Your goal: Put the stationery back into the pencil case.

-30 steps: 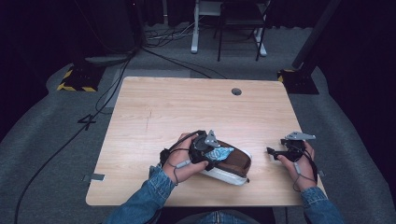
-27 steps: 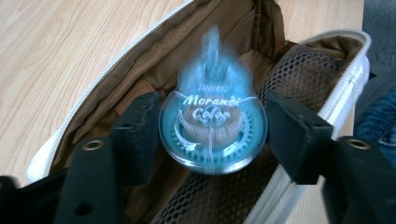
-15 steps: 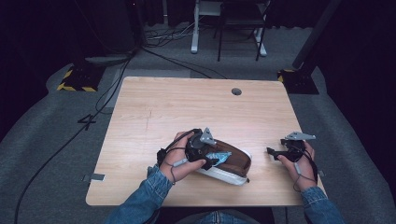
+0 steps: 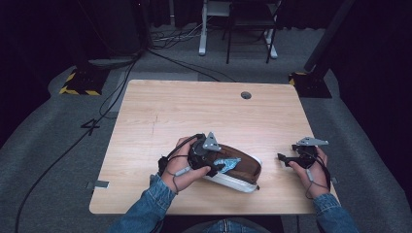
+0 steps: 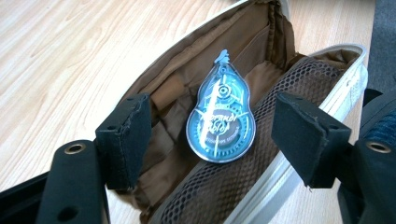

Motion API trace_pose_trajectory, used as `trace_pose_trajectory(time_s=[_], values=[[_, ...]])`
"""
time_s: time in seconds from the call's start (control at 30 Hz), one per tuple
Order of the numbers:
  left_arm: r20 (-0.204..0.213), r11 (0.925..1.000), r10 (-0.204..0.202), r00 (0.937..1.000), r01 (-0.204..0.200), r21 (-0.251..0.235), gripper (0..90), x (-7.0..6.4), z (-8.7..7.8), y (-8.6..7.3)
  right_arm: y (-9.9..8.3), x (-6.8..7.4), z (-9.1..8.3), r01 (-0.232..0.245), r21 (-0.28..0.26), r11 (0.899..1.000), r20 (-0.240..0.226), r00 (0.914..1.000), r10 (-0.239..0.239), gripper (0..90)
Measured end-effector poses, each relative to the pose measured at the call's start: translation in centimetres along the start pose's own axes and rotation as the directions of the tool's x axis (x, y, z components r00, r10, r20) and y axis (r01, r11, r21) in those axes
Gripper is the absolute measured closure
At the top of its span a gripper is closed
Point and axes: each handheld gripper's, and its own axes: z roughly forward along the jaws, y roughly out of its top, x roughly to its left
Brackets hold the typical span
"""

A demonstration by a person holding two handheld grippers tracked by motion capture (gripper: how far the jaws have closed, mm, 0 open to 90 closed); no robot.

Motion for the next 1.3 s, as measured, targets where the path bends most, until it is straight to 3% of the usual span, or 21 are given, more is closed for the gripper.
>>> trace_pose_trajectory(time_s=[0.2, 0.33, 0.37, 0.43, 0.63, 0.9, 1.0, 1.07, 1.1, 1.13, 1.2, 1.3], values=[[-0.032, 0.9993, -0.034, 0.9989, 0.033, -0.015, 28.5, 0.8, -1.6, -1.0, 0.0, 0.0, 0.0, 0.001, 0.002, 1.0, -0.002, 1.0, -0.001, 18.2], [-0.068, 0.9969, -0.073, 0.995, 0.071, -0.034, 27.7, 1.7, -3.0, -2.1, 0.1, 0.0, 0.1, 0.003, 0.002, 1.0, -0.003, 1.0, -0.003, 18.2], [-0.091, 0.9949, -0.094, 0.9914, 0.091, -0.045, 27.6, 2.1, -3.9, -2.8, 0.1, 0.0, 0.1, 0.002, 0.001, 1.0, -0.003, 1.0, -0.002, 18.2], [-0.1, 0.9945, -0.098, 0.9901, 0.094, -0.046, 26.4, 2.4, -4.2, -3.1, 0.1, 0.0, 0.1, 0.004, 0.001, 1.0, -0.005, 1.0, -0.004, 18.2], [-0.156, 0.9889, -0.14, 0.9777, 0.131, -0.071, 23.8, 3.8, -6.1, -5.3, 0.3, 0.0, 0.3, 0.007, 0.0, 1.0, -0.009, 0.9999, -0.007, 18.2], [-0.217, 0.9779, -0.209, 0.9536, 0.201, -0.059, 21.2, 5.8, -7.3, -8.6, 0.3, 0.0, 0.3, 0.012, 0.001, 1.0, -0.01, 0.9999, -0.012, 18.2], [-0.238, 0.9712, -0.238, 0.9418, 0.232, -0.053, 20.6, 6.6, -7.5, -9.8, 0.3, 0.0, 0.3, 0.012, 0.001, 1.0, -0.01, 0.9999, -0.012, 18.2], [-0.255, 0.964, -0.265, 0.93, 0.262, -0.047, 20.4, 7.2, -7.6, -10.7, 0.3, 0.0, 0.3, 0.012, 0.001, 1.0, -0.01, 0.9999, -0.012, 18.2], [-0.255, 0.964, -0.265, 0.93, 0.262, -0.047, 20.4, 7.2, -7.6, -10.7, 0.3, 0.0, 0.3, 0.011, 0.001, 1.0, -0.01, 0.9999, -0.011, 18.2], [-0.266, 0.9621, -0.271, 0.9253, 0.27, -0.041, 20.4, 7.5, -7.7, -11.2, 0.3, 0.0, 0.3, 0.011, 0.001, 1.0, -0.01, 0.9999, -0.011, 18.2], [-0.287, 0.9529, -0.299, 0.9099, 0.3, -0.041, 20.3, 8.3, -7.6, -12.2, 0.3, 0.0, 0.3, 0.011, 0.001, 1.0, -0.01, 0.9999, -0.011, 18.2], [-0.307, 0.9433, -0.326, 0.8941, 0.329, -0.042, 19.2, 9.0, -7.6, -13.2, 0.3, 0.0, 0.3, 0.011, 0.001, 1.0, -0.01, 0.9999, -0.011, 18.2]])
